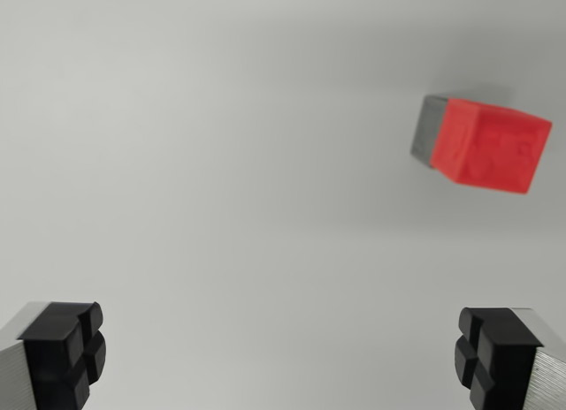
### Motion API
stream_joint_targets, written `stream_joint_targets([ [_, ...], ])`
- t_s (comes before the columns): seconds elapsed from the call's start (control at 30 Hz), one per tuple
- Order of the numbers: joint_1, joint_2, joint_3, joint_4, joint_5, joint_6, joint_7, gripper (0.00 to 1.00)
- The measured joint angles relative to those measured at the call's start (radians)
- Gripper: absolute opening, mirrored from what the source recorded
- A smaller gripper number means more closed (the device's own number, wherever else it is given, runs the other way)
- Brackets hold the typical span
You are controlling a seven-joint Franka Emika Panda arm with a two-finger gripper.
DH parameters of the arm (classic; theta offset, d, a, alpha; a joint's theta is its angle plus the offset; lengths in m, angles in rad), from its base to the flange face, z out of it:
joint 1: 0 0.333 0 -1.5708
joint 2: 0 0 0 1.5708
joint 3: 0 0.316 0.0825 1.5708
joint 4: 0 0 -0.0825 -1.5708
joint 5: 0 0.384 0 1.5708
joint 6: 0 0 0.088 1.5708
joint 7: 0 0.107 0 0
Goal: Destack cube
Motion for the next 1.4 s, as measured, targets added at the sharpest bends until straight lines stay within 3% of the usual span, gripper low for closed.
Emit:
stream_joint_targets([
  [0.67, -0.003, 0.002, -0.004, -0.003, 0.000, 0.004, -0.002, 1.00],
  [1.0, -0.016, 0.015, -0.016, -0.015, 0.003, 0.030, -0.013, 1.00],
  [1.4, -0.045, 0.040, -0.035, -0.034, 0.016, 0.080, -0.036, 1.00],
])
